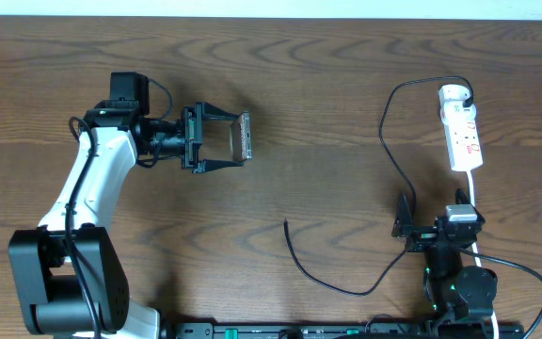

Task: Plug charger to phone and switch on socket
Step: 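Move the right gripper toward the phone held by the left gripper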

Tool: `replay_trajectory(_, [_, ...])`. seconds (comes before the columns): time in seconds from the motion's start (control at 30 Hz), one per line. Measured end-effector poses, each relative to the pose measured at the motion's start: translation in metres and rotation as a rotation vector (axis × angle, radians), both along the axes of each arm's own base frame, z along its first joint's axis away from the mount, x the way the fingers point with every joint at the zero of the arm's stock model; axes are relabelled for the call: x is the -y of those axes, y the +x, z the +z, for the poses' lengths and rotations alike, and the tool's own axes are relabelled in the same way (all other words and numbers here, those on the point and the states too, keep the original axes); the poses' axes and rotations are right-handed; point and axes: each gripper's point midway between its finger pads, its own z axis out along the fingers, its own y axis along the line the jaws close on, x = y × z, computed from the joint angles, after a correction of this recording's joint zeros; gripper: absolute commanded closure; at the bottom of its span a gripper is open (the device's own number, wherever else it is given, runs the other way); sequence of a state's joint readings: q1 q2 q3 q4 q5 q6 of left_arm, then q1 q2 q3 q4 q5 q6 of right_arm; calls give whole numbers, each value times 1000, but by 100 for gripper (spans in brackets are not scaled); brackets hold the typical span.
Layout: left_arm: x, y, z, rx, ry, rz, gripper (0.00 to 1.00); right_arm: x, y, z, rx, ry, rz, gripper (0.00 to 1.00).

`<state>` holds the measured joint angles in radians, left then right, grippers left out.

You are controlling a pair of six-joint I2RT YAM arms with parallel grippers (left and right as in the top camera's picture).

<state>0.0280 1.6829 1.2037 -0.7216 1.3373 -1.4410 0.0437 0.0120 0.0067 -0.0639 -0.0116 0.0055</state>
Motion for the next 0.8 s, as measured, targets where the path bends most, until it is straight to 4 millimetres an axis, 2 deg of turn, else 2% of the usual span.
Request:
replay_trajectory(0.3, [-5, 4, -15, -3, 90, 27, 93, -23, -4, 7, 1, 80, 132, 1])
replay_trajectory(0.37, [-7, 5, -19, -4, 116, 34, 93, -25, -5, 20, 18, 92, 144, 1])
replay_trajectory(0.47, [-11, 7, -25, -6, 159, 47, 92, -26, -8, 53, 31, 107, 152, 1])
replay_trajectory(0.57, [-14, 9, -31, -8, 195, 58, 93, -27, -5, 78, -29, 139, 146, 1])
replay_trajectory(0.7, [-18, 11, -38, -8, 239, 71, 93, -31, 12, 94, -196, 173, 151, 1])
replay_trajectory(0.8, [-20, 12, -42, -10, 267, 79, 93, -42, 31, 98, -373, 209, 192, 1])
